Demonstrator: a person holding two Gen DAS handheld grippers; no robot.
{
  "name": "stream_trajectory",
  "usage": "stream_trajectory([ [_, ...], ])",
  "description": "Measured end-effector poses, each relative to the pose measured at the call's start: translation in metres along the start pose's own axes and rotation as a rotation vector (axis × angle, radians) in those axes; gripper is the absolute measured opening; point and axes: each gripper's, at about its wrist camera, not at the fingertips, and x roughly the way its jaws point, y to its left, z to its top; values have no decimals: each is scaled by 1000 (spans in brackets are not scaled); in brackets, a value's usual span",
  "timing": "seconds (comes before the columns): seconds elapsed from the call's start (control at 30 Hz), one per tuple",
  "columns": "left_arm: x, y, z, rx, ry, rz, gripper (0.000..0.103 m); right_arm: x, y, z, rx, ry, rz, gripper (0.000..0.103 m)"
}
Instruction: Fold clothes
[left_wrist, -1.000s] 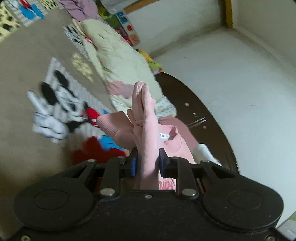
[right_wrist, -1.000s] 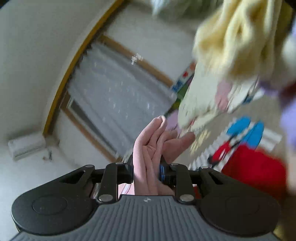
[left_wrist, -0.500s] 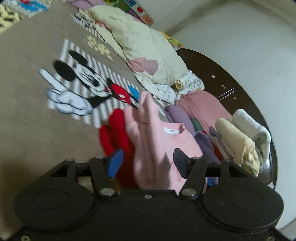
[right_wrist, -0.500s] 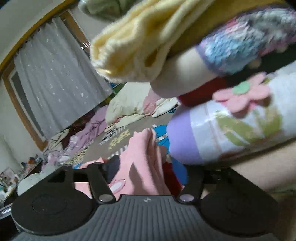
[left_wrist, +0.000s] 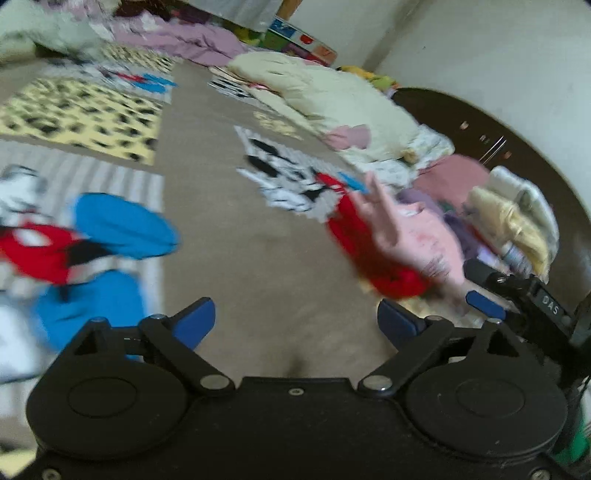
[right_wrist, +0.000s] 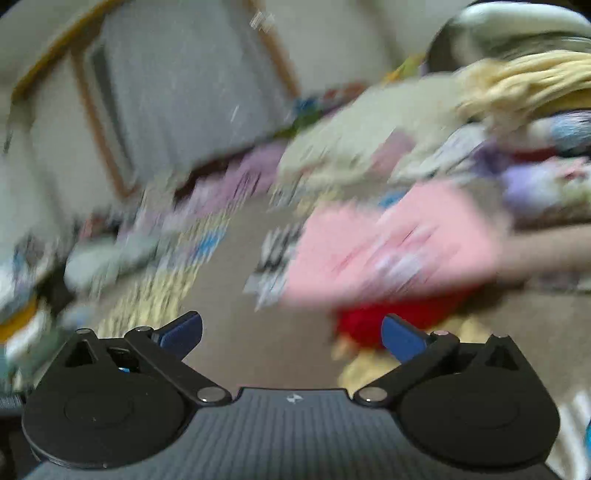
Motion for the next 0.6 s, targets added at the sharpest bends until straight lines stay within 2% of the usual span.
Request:
stream_trajectory([
  [0.1,-35,8,-11,59,1,104,98,-2,37,-15,-62,72,19,103],
  [0.2,-69,13,-25,100,-36,212,99,-1,69,-22,-98,116,16,103],
  [0.27,-88,16,-34,113,-58,294,103,-23,93,-33,-120,146,10,103],
  [0.4,-118,20,-51,135,-81,433,103,-54,133,-59,-148,190,12,103],
  [0.6,-154,32,-67,83,-72,420,103,-84,179,-84,-200,222,14,103],
])
